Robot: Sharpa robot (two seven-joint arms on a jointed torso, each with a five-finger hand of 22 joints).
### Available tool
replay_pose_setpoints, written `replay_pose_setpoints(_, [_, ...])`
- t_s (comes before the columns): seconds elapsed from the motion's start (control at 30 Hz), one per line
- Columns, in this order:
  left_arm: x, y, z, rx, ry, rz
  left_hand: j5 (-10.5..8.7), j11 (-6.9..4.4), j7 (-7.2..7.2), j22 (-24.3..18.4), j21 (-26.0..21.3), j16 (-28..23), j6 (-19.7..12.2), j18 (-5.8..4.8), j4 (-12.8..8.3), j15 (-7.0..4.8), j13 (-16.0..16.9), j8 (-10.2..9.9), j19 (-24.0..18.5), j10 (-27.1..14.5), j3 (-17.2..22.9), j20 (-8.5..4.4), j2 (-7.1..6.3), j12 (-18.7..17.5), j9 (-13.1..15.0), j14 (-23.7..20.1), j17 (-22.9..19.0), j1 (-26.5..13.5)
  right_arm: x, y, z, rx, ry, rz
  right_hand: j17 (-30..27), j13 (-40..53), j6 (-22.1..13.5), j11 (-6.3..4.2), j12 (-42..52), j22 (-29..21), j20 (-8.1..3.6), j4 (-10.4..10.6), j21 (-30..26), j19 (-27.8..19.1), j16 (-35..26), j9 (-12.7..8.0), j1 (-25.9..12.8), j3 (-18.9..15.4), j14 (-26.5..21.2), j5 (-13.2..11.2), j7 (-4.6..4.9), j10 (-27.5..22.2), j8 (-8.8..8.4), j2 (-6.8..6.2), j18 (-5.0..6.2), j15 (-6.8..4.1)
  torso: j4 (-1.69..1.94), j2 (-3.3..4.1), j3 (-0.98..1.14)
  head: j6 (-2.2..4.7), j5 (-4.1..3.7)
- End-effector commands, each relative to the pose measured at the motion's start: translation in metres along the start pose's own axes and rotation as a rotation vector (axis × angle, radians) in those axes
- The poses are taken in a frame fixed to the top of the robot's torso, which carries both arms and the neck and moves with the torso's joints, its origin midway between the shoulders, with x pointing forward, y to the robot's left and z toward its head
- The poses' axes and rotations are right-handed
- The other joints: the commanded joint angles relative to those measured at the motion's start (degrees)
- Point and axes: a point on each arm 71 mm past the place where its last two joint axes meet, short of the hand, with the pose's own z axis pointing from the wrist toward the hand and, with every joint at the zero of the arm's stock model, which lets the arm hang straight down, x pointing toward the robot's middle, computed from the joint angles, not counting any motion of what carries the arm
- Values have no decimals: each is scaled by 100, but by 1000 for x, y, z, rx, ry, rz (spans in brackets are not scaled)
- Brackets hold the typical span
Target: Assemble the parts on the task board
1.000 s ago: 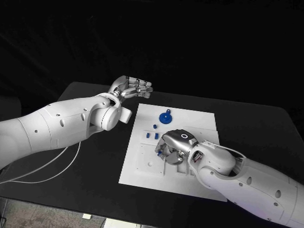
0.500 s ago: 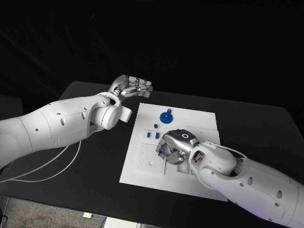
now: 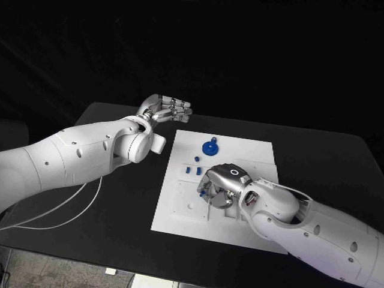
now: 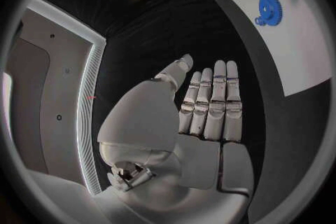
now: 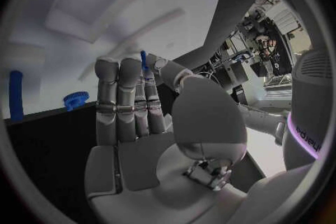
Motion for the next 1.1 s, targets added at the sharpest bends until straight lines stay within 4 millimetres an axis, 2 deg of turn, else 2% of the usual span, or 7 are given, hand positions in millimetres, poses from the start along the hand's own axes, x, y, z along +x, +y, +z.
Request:
replay_pose_setpoints(0.03, [1,-2,1,7,7,-10,-8,6,-1,-17,-28,-22,-44,-68,25,11,-1,8,31,-50,-9,-2,-3,6,3,-47,-1,-44,3,0,-1,5,12,-16,-5,-5,34,-4,21,262,-3,-40,-20,186,23,9,5,9,-14,29,-1,36,21,66,82,-22,-1,-2,-2,1,-1])
replay_pose_setpoints(0.47, [0,-1,1,5,7,-10,-8,6,-1,-17,-28,-22,-44,-68,25,11,-1,8,31,-50,-9,-2,-3,6,3,-47,-1,-44,1,2,-2,1,-17,-10,-5,-5,36,-4,21,266,-4,-41,-16,192,26,9,5,14,-14,29,-2,38,21,63,85,-23,3,-2,-2,1,-8])
replay_pose_setpoints(0.57, [0,-1,1,5,7,-10,-8,6,-1,-17,-28,-22,-44,-68,25,11,-1,8,31,-50,-9,-2,-3,6,3,-47,-1,-44,2,4,-3,-2,-23,-7,-5,-5,39,-5,21,272,-6,-40,4,201,30,10,6,24,-13,30,-4,41,21,60,87,-24,3,-2,-4,23,-49])
replay_pose_setpoints(1.1, [-1,-1,0,2,6,-9,-7,9,1,-81,-26,-22,-51,-65,30,16,-1,9,38,-60,-19,4,2,5,4,-58,-1,-46,3,2,-6,10,-21,-12,-8,-5,42,-6,20,275,-5,-41,3,204,34,9,6,35,-11,17,-4,44,20,54,89,-24,5,-1,-8,53,-42])
